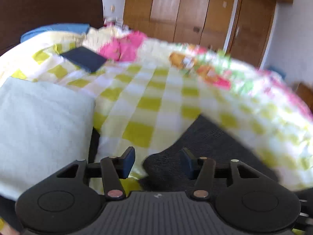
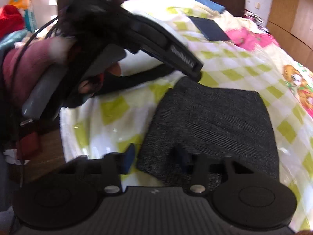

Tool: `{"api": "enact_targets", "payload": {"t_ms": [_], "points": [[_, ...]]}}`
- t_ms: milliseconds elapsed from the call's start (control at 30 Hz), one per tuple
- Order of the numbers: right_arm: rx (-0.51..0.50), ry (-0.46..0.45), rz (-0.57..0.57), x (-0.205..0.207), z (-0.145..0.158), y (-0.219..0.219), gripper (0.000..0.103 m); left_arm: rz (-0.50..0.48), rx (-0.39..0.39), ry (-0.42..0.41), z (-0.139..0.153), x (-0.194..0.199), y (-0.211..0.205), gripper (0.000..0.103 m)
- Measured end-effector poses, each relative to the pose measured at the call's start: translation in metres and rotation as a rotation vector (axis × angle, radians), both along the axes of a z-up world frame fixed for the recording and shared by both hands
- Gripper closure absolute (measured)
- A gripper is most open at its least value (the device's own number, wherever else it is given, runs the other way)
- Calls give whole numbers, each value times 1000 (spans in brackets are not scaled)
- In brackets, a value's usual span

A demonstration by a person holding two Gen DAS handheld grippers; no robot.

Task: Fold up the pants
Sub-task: 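Open the right tool and release the folded trousers onto the bed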

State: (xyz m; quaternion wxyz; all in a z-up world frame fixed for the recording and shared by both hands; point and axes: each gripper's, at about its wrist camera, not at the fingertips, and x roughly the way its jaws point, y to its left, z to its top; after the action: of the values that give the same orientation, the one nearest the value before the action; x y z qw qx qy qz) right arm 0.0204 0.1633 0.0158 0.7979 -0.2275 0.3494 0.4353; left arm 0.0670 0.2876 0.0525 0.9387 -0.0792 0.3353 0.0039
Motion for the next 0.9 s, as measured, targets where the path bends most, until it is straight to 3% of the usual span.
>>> {"api": "enact_targets", "payload": {"t_ms": [33, 133, 233, 400, 467, 533, 600, 667, 767, 900], "points": [[14, 26, -10, 4, 0, -2, 70, -22, -5, 39, -8, 9, 2, 41], [51, 77, -17, 10, 8, -9, 84, -61, -19, 130, -26, 13, 5, 65], [63, 36, -1, 5, 22, -12, 86, -71, 27, 91, -15, 2, 0, 69], [45, -32, 52, -14, 20, -14, 87, 12, -58, -31, 3, -28, 10, 70], [14, -10, 72, -15, 4, -9, 87, 36, -6, 13, -16, -34, 6, 70], [-21, 6, 93, -12, -11, 0, 84, 42, 4, 78, -41, -31, 9, 68], [-35, -3, 112, -11, -18, 8, 76, 29, 34, 72, -50, -32, 10, 67], [-16, 17, 115, -11, -8, 10, 71, 33, 44, 74, -47, -29, 9, 66], [88, 86, 117, -6, 22, -12, 71, 38, 74, 40, -31, -39, 7, 66], [186, 128, -36, 28, 49, -63, 56, 73, 20, 12, -11, -76, 11, 67]]}}
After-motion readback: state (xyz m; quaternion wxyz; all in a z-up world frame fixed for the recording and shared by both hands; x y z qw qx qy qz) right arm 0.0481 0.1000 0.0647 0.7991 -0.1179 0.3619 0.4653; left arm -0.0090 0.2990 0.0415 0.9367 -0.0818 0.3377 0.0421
